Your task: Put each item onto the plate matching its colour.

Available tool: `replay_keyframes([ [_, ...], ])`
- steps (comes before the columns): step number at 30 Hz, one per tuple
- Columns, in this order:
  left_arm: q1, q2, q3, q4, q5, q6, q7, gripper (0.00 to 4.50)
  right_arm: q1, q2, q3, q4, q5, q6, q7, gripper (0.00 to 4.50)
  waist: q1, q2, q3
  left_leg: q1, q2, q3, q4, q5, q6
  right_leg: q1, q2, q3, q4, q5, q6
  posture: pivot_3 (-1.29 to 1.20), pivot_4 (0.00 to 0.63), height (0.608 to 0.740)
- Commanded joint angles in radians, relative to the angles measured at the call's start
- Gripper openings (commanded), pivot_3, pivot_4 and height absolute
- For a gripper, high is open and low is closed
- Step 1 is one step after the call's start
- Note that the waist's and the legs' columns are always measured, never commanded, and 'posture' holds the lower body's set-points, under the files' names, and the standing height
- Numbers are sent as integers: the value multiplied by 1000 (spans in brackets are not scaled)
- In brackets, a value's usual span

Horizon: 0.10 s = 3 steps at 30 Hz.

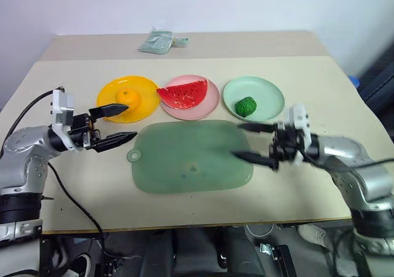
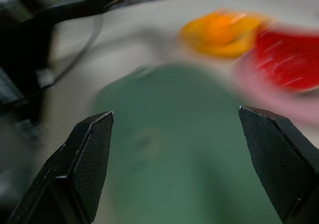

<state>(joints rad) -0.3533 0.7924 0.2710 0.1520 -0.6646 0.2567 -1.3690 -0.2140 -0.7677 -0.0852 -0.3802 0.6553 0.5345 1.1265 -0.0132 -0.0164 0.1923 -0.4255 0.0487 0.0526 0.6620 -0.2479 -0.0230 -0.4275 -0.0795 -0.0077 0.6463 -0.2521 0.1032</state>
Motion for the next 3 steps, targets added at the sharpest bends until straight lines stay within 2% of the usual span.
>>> replay_keyframes([
  [1,30,11,37,-50,-5,-19,-2,4500,22,-9,-52,-39,-31,-89,-5,4061,0,0,0,0,0,0,0,0,0,0,0,0,0,0,0,0,150,740],
  [3,73,20,36,-66,1,-16,-12,4500,29,-12,-57,-30,-53,-118,-15,4061,0,0,0,0,0,0,0,0,0,0,0,0,0,-1,-2,0,150,740],
])
